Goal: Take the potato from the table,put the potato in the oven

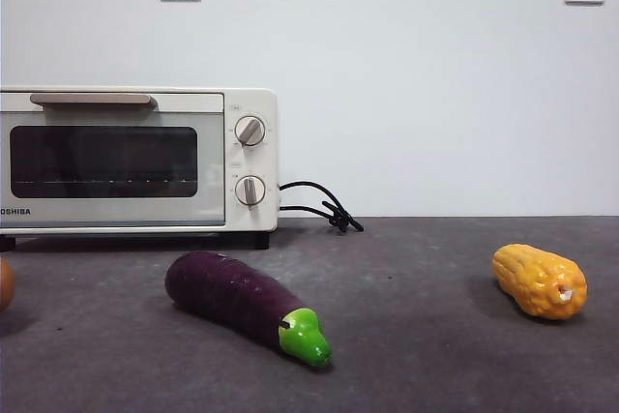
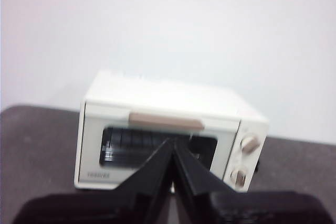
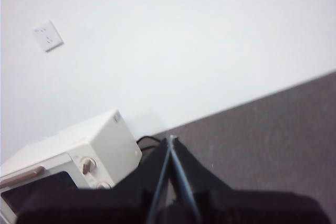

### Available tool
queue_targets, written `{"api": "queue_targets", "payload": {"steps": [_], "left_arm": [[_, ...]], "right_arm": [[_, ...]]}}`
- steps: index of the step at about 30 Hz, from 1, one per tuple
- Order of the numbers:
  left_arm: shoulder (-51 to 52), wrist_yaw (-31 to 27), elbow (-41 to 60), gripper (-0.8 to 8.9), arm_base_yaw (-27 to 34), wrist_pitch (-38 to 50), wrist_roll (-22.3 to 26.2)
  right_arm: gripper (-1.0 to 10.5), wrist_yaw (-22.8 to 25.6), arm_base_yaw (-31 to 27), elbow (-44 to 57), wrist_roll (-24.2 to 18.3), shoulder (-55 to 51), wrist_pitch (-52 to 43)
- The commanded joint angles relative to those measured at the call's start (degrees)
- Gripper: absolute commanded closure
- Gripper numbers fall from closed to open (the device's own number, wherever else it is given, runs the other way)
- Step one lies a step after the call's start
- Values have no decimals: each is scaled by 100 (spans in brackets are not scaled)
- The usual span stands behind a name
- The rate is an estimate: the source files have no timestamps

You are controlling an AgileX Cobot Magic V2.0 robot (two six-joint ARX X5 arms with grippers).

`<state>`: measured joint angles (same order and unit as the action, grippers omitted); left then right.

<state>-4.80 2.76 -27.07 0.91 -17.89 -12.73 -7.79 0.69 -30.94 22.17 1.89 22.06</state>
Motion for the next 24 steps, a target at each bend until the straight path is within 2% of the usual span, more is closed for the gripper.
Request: {"api": "queue_targets", "payload": {"steps": [1, 10, 15, 18, 24], "left_arm": [[-59, 55, -199, 819, -9, 2, -142], [-883, 452, -922, 819, -9, -717, -472], [-1840, 968, -1357, 819, -9, -979, -461], [-2511, 1353, -1663, 819, -9, -988, -450], [-3792, 1735, -2430, 820, -9, -946, 304]], "right_arm": [[953, -15, 0, -444, -387, 186, 151], [953, -151, 0, -2011, -487, 1394, 1272], [950, -330, 0, -2861, -693, 2334, 2245], [949, -662, 0, -3195, -704, 2828, 2599], [949, -1497, 0, -3434, -761, 3648, 2798]]}}
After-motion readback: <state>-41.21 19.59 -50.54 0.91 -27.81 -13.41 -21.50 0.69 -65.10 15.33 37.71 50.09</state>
